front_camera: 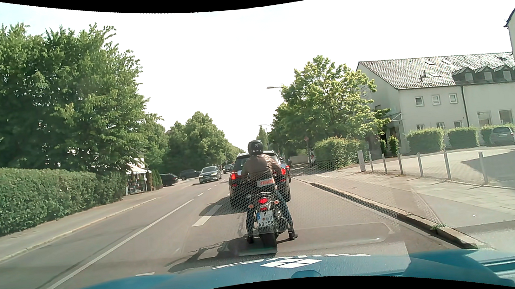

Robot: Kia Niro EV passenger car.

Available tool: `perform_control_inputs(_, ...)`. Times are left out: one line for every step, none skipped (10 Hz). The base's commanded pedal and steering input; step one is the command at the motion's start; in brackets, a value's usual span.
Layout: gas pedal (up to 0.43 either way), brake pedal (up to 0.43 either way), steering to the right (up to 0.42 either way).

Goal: Follow the waypoints while adhering to traffic rules and regulations

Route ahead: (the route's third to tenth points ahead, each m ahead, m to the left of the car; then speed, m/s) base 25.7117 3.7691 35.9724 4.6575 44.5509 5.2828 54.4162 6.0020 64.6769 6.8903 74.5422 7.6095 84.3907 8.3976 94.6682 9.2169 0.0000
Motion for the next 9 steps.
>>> perform_control_inputs(0.000, 0.311, -0.021)
perform_control_inputs(0.000, 0.311, -0.021)
perform_control_inputs(0.000, 0.311, -0.021)
perform_control_inputs(0.000, 0.311, -0.021)
perform_control_inputs(0.000, 0.311, -0.021)
perform_control_inputs(0.000, 0.311, -0.021)
perform_control_inputs(0.000, 0.311, -0.021)
perform_control_inputs(0.000, 0.311, -0.021)
perform_control_inputs(0.000, 0.311, -0.021)
